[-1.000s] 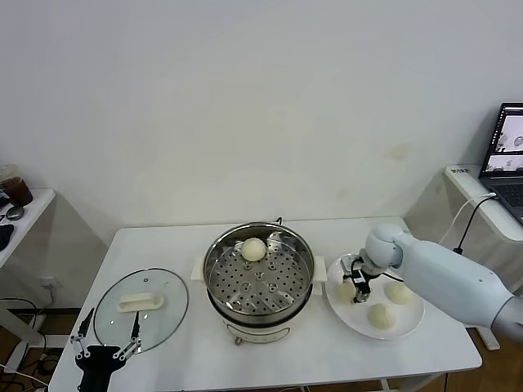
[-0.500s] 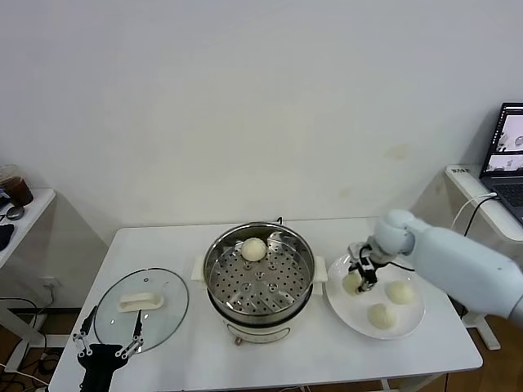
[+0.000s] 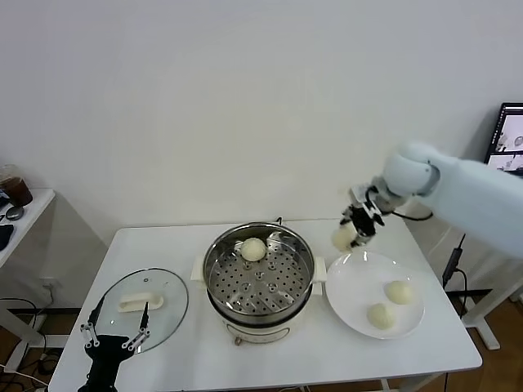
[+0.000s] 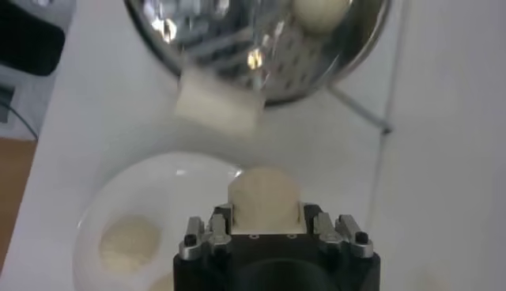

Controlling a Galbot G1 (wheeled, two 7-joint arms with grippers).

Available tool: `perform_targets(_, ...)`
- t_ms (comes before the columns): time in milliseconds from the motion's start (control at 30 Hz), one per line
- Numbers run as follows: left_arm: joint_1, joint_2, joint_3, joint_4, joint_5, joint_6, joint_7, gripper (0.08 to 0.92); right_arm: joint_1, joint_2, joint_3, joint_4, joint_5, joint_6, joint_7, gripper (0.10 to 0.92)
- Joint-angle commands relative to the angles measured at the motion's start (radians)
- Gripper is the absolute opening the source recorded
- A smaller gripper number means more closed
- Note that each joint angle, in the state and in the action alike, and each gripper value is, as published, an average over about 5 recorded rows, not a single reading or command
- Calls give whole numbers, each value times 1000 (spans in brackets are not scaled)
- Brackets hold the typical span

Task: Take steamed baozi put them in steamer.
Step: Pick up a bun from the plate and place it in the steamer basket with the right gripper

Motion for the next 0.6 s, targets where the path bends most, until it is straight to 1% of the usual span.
perform_targets(33,-13,-2,2,-1,21,-3,-4,823,162,169,-142,79,246,-142,103,544)
perform_targets(133,-21,-8,-1,2,30,-5,-6,823,94,289,-118,33,268,-198,152,546)
perform_targets(300,-19,-8,-22,7,32,-11,-9,823,6,468,-96,-90,277,-259,194,550)
perform_targets(433,-17,-7,-35,17,31,-19,-12,823,-45,544,-89,-167,272,-294,217,552)
perform_targets(600,-20,-7,-42,26,29,-24,-13,823,-82,599,-86,-221,273,-326,228,552)
